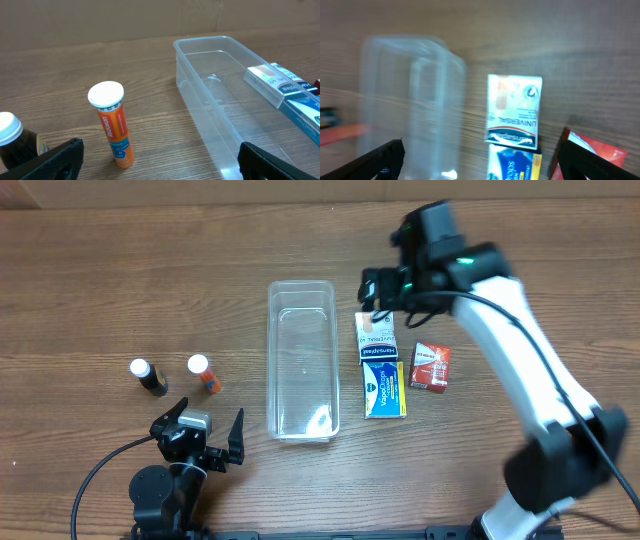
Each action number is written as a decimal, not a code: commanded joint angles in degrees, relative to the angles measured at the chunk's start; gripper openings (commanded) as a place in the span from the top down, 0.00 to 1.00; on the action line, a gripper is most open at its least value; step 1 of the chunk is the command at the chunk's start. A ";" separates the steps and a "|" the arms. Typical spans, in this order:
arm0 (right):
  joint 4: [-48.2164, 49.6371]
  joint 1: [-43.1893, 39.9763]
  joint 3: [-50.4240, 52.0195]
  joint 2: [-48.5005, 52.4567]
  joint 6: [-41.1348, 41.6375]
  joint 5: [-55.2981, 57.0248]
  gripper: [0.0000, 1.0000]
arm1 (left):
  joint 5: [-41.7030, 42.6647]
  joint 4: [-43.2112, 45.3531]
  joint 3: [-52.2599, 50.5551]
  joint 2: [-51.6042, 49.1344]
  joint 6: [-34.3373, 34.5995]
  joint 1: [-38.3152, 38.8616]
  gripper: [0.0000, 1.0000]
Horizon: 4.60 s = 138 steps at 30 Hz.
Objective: Pack container
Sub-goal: 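Grasp the white Hansaplast box with the right gripper, then carry the white box into the clear container and release it, then grasp the blue cough drops box with the right gripper, then place the blue box into the container and release it, then grasp the red-and-white box with the right gripper, then lower the red box into the container's far end and release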
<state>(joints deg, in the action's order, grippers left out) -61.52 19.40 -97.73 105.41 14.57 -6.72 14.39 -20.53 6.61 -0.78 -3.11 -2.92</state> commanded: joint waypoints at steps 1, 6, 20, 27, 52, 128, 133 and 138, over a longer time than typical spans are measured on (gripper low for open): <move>0.33 -0.20 -1.01 8.04 2.58 7.06 0.00 | 0.22 0.39 -0.50 0.42 0.74 0.37 0.00; 1.05 0.48 -0.96 17.05 2.01 6.47 0.00 | 0.22 0.39 -0.50 0.42 0.74 0.37 0.00; -8.22 1.79 -12.11 19.26 2.23 8.59 0.31 | 0.22 0.39 -0.50 0.42 0.74 0.37 0.00; -16.79 14.78 -26.69 12.11 12.31 6.62 0.33 | 0.22 0.39 -0.50 0.42 0.74 0.37 0.00; -18.47 5.75 -22.38 3.48 10.54 6.97 0.00 | 0.22 0.39 -0.50 0.42 0.74 0.37 0.00; -5.95 -8.50 10.58 -1.14 6.60 5.07 0.29 | 0.22 0.39 -0.50 0.42 0.74 0.37 0.00; -5.99 8.41 -2.43 -9.73 7.65 3.87 0.29 | 0.22 0.39 -0.50 0.42 0.74 0.37 0.00; 5.92 21.38 -1.53 1.25 10.78 4.52 0.28 | 0.22 0.39 -0.50 0.42 0.74 0.37 0.00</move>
<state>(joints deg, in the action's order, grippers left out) -58.22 39.31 -100.31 99.46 23.38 -2.76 14.37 -20.51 6.57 -0.75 -3.11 -2.92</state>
